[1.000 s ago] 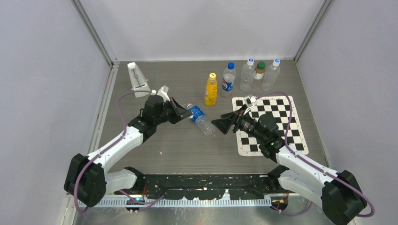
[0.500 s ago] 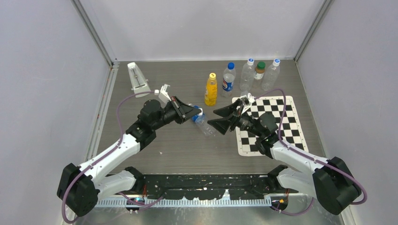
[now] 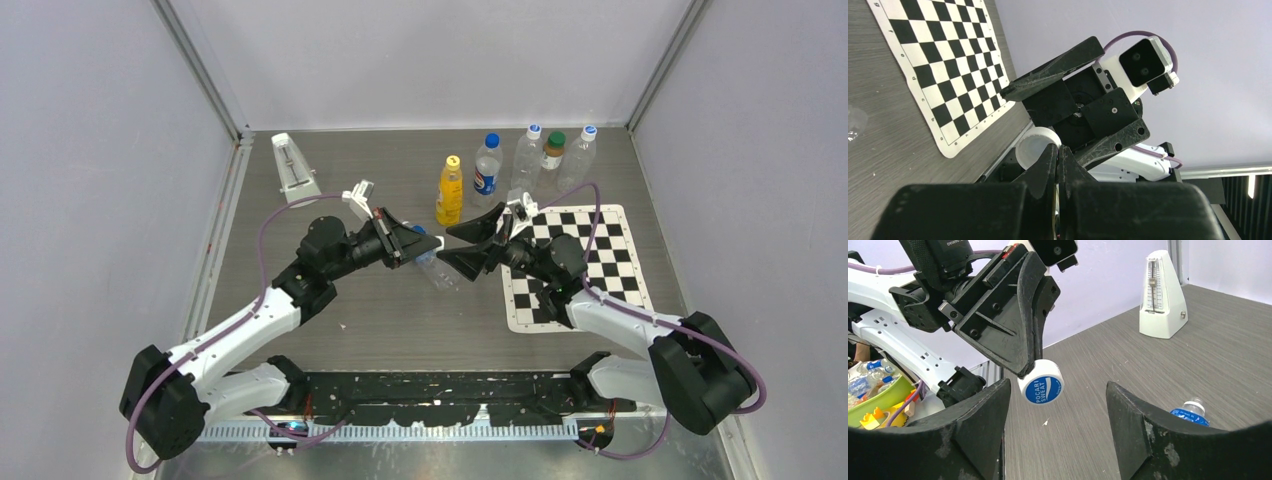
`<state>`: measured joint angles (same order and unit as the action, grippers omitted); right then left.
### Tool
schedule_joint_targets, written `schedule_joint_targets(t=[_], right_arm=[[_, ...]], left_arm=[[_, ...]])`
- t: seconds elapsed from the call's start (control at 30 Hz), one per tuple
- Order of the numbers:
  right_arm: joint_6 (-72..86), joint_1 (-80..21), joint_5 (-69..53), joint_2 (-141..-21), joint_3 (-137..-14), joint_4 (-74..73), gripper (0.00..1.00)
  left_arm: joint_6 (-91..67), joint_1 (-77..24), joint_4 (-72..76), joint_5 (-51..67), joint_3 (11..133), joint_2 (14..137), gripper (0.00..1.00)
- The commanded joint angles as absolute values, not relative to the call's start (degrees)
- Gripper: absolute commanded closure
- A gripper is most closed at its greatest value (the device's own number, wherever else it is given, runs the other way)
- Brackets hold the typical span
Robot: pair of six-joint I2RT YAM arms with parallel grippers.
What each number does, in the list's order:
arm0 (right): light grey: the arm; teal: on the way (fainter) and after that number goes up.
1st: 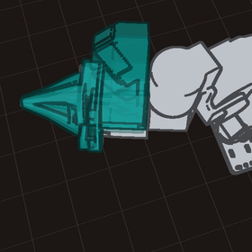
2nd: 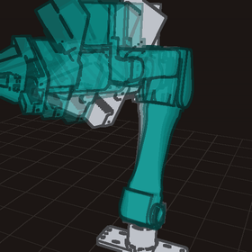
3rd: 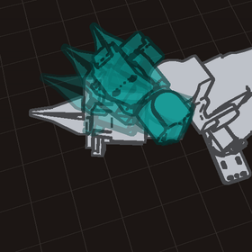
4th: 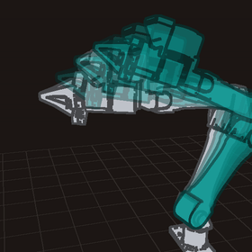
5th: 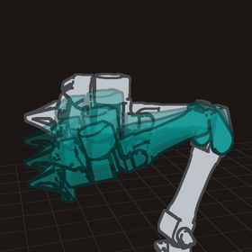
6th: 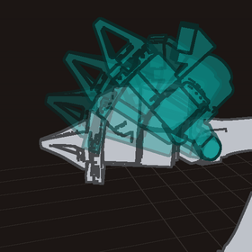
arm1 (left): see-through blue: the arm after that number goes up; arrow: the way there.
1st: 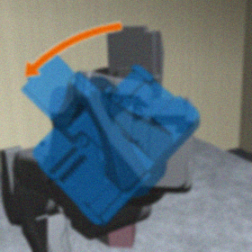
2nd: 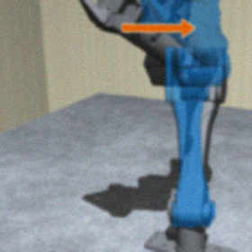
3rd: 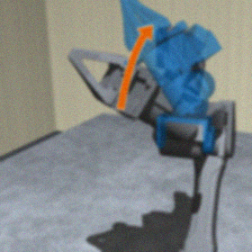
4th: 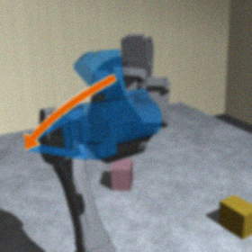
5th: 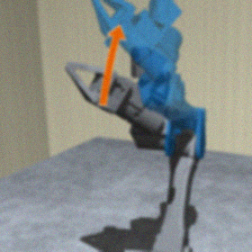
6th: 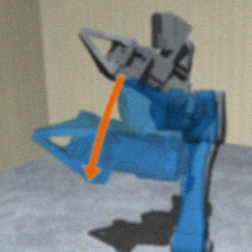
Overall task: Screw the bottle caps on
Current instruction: Pick up the bottle cap from the center of the board.
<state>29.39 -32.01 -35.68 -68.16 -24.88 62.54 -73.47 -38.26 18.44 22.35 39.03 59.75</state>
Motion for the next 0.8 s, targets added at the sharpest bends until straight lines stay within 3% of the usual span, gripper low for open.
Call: schedule_joint_targets(t=[0.0, 0.53, 0.77], right_arm=[[28.9, -31.9, -37.9, -68.4, -27.4, 69.5, 0.27], [29.3, -31.8, -40.2, -67.1, -27.1, 70.5, 0.61], [29.0, -31.5, -40.1, -66.2, -26.7, 69.9, 0.91]], left_arm=[[-74.3, -38.7, 23.1, 24.3, 40.8, 59.4, 1.00], [-77.0, -38.8, 27.9, 26.1, 40.1, 60.3, 1.00], [-76.3, -38.8, 27.1, 24.9, 39.5, 59.8, 0.94]])
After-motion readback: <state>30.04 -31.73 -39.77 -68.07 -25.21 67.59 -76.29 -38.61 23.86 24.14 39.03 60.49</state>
